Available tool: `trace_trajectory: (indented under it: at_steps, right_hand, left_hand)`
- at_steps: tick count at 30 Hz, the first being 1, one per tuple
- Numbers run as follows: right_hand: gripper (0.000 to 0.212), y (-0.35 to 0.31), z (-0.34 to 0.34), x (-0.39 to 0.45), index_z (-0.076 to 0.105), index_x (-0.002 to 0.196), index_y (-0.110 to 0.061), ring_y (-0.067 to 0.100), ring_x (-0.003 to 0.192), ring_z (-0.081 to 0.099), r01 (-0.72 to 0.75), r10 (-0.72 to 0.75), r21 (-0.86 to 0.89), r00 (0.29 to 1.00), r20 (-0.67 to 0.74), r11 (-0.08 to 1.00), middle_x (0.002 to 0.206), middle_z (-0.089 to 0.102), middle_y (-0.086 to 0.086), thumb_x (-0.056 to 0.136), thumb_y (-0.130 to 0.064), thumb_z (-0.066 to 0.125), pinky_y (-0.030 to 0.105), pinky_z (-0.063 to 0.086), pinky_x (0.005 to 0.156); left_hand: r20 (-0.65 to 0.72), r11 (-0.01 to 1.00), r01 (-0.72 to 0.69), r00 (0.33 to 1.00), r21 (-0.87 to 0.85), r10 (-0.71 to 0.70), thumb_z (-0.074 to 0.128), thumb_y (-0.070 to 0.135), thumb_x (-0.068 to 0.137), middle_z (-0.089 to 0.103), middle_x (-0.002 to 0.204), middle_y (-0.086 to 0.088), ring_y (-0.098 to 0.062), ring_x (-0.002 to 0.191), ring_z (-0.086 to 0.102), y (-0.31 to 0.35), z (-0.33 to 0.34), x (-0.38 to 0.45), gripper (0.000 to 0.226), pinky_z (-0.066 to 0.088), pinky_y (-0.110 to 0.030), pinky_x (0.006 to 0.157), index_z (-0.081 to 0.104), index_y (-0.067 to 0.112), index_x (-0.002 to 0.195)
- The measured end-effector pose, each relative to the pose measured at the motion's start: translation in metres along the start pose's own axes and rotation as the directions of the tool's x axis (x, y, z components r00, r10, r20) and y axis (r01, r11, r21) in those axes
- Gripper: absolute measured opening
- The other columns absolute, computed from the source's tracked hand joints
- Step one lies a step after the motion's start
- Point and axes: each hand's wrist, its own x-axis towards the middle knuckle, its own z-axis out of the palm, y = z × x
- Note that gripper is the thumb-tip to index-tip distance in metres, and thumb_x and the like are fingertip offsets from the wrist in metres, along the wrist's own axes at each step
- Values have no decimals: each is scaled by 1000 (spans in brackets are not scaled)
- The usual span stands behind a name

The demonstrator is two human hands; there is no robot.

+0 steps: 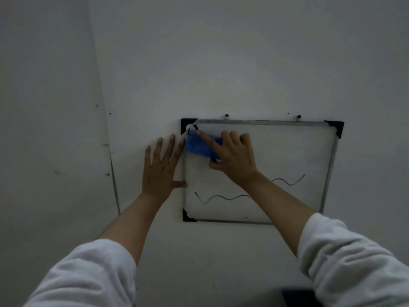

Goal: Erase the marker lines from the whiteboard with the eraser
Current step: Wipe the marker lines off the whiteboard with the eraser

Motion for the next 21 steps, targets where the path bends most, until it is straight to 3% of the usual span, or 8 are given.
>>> trace_trajectory:
  at_steps: [3, 6, 9, 11, 14, 16, 18, 21]
  right_hand:
    - [78, -14, 2, -9, 39, 145, -30, 24, 70, 42, -63, 62, 63, 998, 21, 996, 82, 49, 6, 71, -36, 63, 35, 32, 64]
    - [85, -26, 7, -50, 44, 142, -31, 21, 72, 44, 155, -162, 111, 985, 61, 982, 86, 52, 4, 64, -43, 75, 34, 35, 65]
    - [88, -21, 7, -62, 37, 145, -32, 19, 71, 44, 348, -355, 83, 931, 90, 934, 86, 52, 1, 67, -49, 73, 32, 36, 64]
    - [83, -10, 8, -41, 35, 146, -32, 20, 71, 45, 307, -309, 44, 949, 53, 951, 84, 52, 2, 71, -46, 69, 33, 36, 64]
    - [76, 7, 5, 2, 39, 145, -29, 23, 69, 42, -16, 16, 18, 1000, -6, 1000, 81, 49, 6, 73, -41, 62, 34, 31, 63]
    - [74, 5, 7, 8, 39, 145, -27, 24, 71, 40, -109, 109, 32, 994, -11, 994, 83, 49, 8, 74, -39, 58, 34, 29, 63]
    - [77, -5, 10, -8, 39, 145, -27, 24, 72, 39, -86, 87, 84, 996, -10, 993, 84, 48, 8, 73, -38, 62, 35, 30, 64]
    - [84, -22, 13, -56, 41, 143, -31, 22, 71, 42, 137, -145, 159, 988, 46, 978, 84, 51, 6, 66, -40, 75, 34, 35, 63]
  left_hand:
    - [10, 1000, 3, 1000, 0, -3, 82, 63, 47, 12, 159, -12, -39, 144, 12, 0, 1, 0, 134, 9, -60, 115, 11, 19, 151]
    - [-6, 1000, 6, 1000, -16, -6, 84, 60, 46, 13, 159, -12, -38, 144, 13, 3, 0, 0, 133, 10, -59, 115, 13, 19, 151]
    - [-16, 1000, 16, 1000, -25, -16, 85, 56, 48, 13, 159, -11, -37, 144, 14, 5, -1, -1, 133, 8, -57, 115, 10, 20, 151]
    - [-17, 1000, 13, 1000, -13, -13, 86, 56, 46, 14, 159, -11, -38, 144, 15, 5, -1, -1, 133, 9, -58, 115, 12, 19, 151]
    - [-21, 1000, 9, 1000, -13, -9, 85, 60, 44, 15, 158, -12, -39, 144, 16, 3, 0, -1, 134, 9, -59, 114, 15, 18, 151]
    - [-16, 1000, 16, 1000, -9, -16, 84, 61, 44, 15, 158, -12, -39, 144, 15, 3, 0, 0, 135, 8, -59, 114, 13, 20, 151]
    - [-15, 1000, 17, 1000, -18, -18, 84, 61, 45, 14, 158, -12, -39, 144, 14, 3, 2, 0, 134, 7, -59, 114, 13, 20, 151]
    - [-11, 999, 22, 1000, -26, -22, 83, 62, 47, 12, 159, -11, -38, 144, 13, 5, 2, 0, 133, 6, -57, 115, 14, 19, 152]
